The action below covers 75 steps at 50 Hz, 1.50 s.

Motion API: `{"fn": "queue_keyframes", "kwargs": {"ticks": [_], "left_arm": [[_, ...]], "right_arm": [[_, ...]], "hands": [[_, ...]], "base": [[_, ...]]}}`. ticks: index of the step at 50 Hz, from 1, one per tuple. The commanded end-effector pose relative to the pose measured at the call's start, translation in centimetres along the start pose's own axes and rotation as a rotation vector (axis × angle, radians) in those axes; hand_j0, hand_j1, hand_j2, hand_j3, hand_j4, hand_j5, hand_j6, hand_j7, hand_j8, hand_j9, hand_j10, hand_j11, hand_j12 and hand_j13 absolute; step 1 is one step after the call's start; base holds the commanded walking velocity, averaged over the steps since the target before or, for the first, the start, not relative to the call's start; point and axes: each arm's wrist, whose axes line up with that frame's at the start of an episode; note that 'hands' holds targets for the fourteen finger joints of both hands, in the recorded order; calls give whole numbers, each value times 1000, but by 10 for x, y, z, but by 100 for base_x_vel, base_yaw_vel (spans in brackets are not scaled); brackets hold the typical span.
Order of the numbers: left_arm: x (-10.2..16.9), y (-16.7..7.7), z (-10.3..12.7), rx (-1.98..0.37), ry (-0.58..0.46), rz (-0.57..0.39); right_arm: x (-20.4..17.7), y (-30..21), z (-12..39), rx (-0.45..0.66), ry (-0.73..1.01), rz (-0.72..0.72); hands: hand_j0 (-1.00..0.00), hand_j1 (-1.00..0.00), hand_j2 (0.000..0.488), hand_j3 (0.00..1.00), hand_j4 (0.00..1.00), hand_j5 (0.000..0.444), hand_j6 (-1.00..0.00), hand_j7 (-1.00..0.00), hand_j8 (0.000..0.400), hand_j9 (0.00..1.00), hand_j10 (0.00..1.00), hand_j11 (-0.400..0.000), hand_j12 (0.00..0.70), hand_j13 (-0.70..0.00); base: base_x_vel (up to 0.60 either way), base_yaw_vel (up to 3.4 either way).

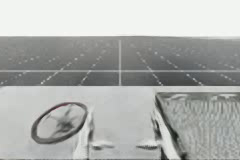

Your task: Pick up and drop off the object

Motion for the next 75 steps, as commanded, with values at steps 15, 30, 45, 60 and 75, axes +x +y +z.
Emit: {"fn": "queue_keyframes", "kwargs": {"ticks": [15,30,45,60,75], "left_arm": [[67,55,118,704,-209,366],[130,75,24,1183,219,-74],[107,47,12,1038,244,-10],[88,-31,161,2,13,-282],[14,44,114,-1124,-138,-165]], "right_arm": [[7,34,-13,-140,-328,-128],[-2,32,-11,-119,-328,-117],[3,30,-8,-104,-338,-90],[18,54,-25,-169,-340,-54],[61,136,-70,-342,-701,71]], "hands": [[0,0,0,0,0,0,0,0,0,0,0,0,0,0],[0,0,0,0,0,0,0,0,0,0,0,0,0,0],[-1000,-1000,0,0,0,0,-1000,-1000,400,0,0,0,700,0],[-1000,-1000,0,0,0,0,-1000,-1000,400,0,0,0,700,0],[-1000,-1000,0,0,0,0,-1000,-1000,400,0,0,0,700,0]], "base": [[0,0],[0,0],[0,0],[0,0],[0,0]]}}
